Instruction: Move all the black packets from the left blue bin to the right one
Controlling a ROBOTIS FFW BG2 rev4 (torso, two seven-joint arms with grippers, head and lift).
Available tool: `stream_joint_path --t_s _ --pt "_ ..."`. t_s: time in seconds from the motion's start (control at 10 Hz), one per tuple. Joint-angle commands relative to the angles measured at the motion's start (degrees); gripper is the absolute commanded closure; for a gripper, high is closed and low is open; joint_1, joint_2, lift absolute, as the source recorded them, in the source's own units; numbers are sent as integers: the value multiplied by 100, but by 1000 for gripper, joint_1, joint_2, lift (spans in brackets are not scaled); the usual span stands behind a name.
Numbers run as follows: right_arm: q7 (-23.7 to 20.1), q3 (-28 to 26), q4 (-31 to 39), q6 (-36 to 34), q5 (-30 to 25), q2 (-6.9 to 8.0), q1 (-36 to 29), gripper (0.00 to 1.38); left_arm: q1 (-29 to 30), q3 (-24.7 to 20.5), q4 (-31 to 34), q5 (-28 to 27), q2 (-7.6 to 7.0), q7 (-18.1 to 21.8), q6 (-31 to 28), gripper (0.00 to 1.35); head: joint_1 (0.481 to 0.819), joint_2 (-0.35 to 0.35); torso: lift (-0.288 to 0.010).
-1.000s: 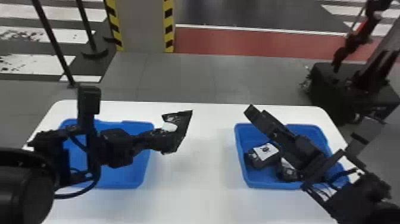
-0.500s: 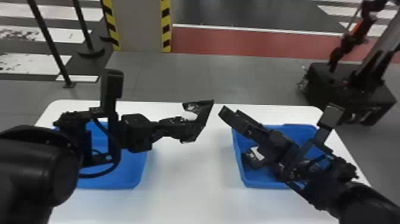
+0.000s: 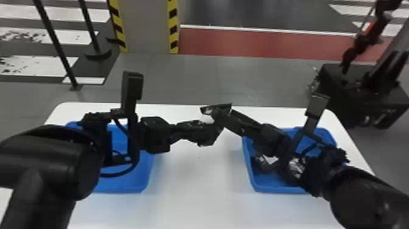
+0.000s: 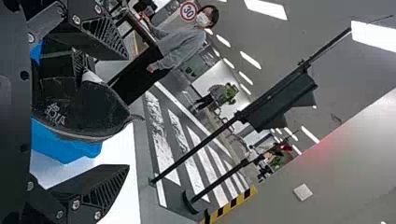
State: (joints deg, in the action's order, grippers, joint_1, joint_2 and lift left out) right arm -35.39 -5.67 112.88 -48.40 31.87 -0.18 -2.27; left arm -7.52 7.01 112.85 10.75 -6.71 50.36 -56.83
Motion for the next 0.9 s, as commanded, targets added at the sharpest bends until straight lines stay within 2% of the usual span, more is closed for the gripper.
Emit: stream_joint_path --t_s 0.0,0.1,0.2,0.3,0.6,0.8 --pt "-3 92 -284 -25 -84 0 214 213 -64 90 -28 85 3 0 2 1187 695 -58 -110" --pt "-3 127 -425 -25 -119 0 312 332 -78 125 -28 120 12 0 16 1187 695 -61 -110" --pt "6 119 -453 -25 -163 23 340 901 -64 134 -28 120 12 0 16 1187 695 -63 -110" --pt "6 110 -439 45 -242 23 326 1286 -50 108 -28 120 12 0 16 1187 695 -64 -110" --pt "-108 119 -495 130 -277 18 312 1283 -22 55 -42 103 30 -9 16 1167 695 -65 -110" --pt "-249 119 -650 158 -146 23 312 1283 49 -33 -42 156 74 -97 16 1084 695 -60 -110"
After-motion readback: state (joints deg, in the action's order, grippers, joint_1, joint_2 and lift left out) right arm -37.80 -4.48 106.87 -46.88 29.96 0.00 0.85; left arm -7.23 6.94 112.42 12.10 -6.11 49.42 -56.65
